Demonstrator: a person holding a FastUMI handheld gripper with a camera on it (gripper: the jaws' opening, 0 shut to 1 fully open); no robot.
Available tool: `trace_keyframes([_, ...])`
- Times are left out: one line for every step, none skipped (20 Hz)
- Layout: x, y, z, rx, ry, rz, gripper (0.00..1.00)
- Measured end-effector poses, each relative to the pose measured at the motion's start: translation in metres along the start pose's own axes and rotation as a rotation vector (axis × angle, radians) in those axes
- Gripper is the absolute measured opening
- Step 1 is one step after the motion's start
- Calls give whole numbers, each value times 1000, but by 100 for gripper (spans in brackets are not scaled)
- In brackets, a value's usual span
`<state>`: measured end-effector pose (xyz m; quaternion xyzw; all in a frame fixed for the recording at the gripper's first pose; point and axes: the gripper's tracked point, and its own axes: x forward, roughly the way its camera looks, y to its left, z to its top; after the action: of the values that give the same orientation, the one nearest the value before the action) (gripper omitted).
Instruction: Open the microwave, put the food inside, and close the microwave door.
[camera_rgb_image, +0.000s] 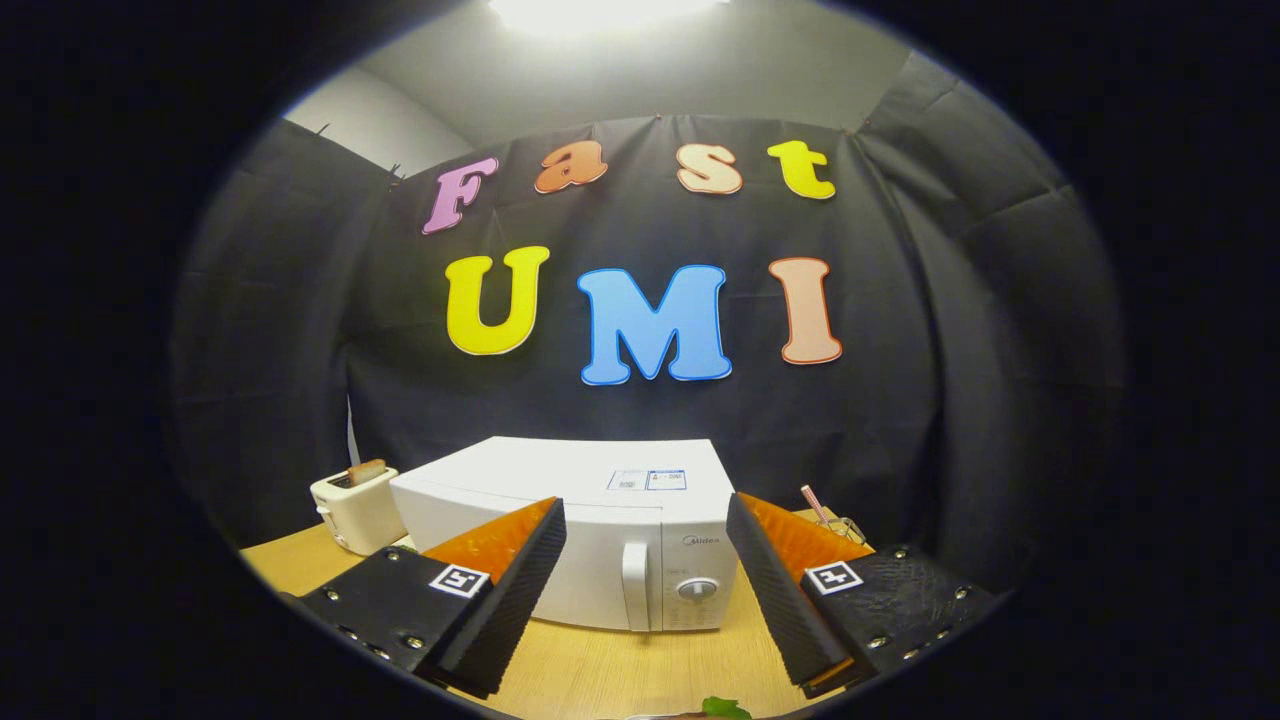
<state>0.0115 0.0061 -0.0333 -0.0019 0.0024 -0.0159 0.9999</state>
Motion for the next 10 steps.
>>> trace_keyframes([6,-1,-5,3,-4,-8,99])
trace_keyframes([11,0,-12,3,-3,-14,99])
trace_keyframes([17,1,-18,-4,2,-17,99])
trace_keyframes([21,2,-24,-12,4,-19,99])
trace_keyframes([25,5,-29,-22,8,-20,99])
trace_keyframes([29,6,-35,-27,13,-21,99])
trace_keyframes([31,10,-39,-31,13,-18,99])
trace_keyframes([35,13,-41,-33,8,-16,99])
trace_keyframes([38,17,-43,-38,-3,-15,100])
trace_keyframes([42,20,-48,-47,-4,-14,99])
